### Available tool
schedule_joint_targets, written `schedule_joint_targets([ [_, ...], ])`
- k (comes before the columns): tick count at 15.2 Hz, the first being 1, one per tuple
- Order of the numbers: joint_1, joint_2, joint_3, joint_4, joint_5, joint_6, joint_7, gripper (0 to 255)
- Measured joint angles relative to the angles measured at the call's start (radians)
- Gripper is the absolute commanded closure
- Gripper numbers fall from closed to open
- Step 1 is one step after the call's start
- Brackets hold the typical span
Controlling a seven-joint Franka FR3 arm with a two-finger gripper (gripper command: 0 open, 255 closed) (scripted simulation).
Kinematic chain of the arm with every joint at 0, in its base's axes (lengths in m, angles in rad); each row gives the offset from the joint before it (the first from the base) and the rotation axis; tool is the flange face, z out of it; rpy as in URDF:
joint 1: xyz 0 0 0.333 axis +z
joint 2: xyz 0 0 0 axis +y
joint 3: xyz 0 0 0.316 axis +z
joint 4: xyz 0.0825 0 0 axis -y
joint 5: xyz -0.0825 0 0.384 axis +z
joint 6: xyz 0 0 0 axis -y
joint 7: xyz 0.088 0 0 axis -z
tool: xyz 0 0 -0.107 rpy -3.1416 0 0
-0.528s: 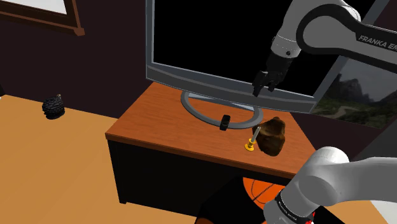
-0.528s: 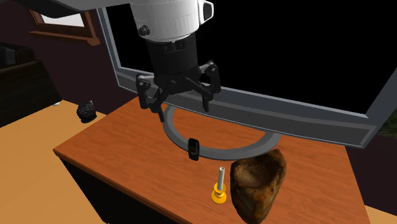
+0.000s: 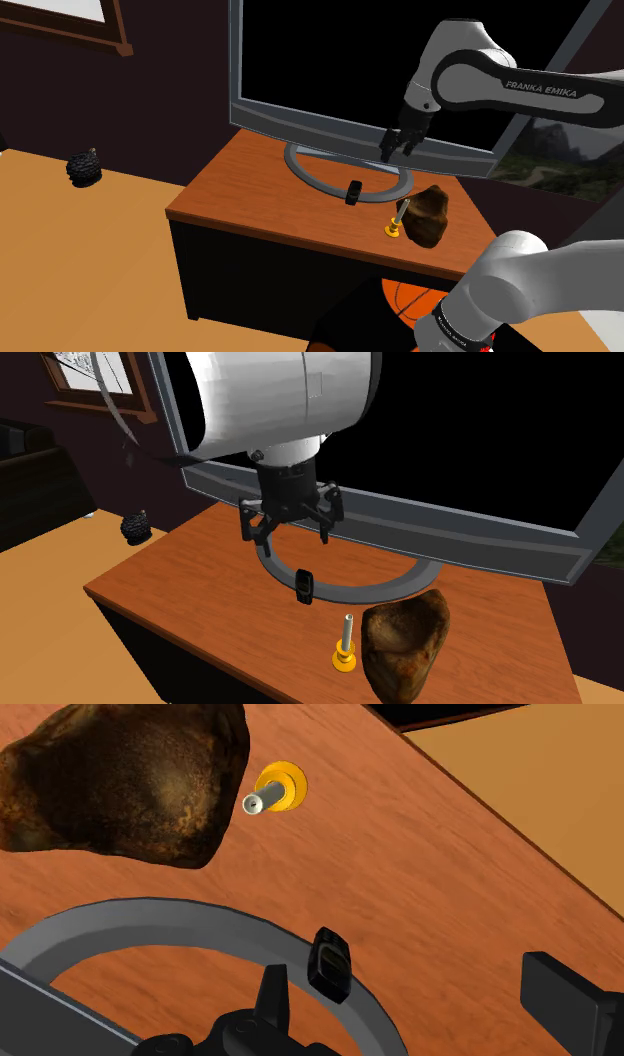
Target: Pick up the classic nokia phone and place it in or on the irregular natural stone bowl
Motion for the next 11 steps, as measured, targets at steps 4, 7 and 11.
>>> schedule_joint_targets([
  [4, -0.003, 0.095, -0.037, -0.041, -0.004, 0.139, -0.025, 0],
  [7, -0.011, 0.166, -0.079, -0.068, -0.009, 0.242, -0.062, 0],
  [11, -0.006, 0.299, -0.114, -0.069, 0.005, 0.378, -0.094, 0],
])
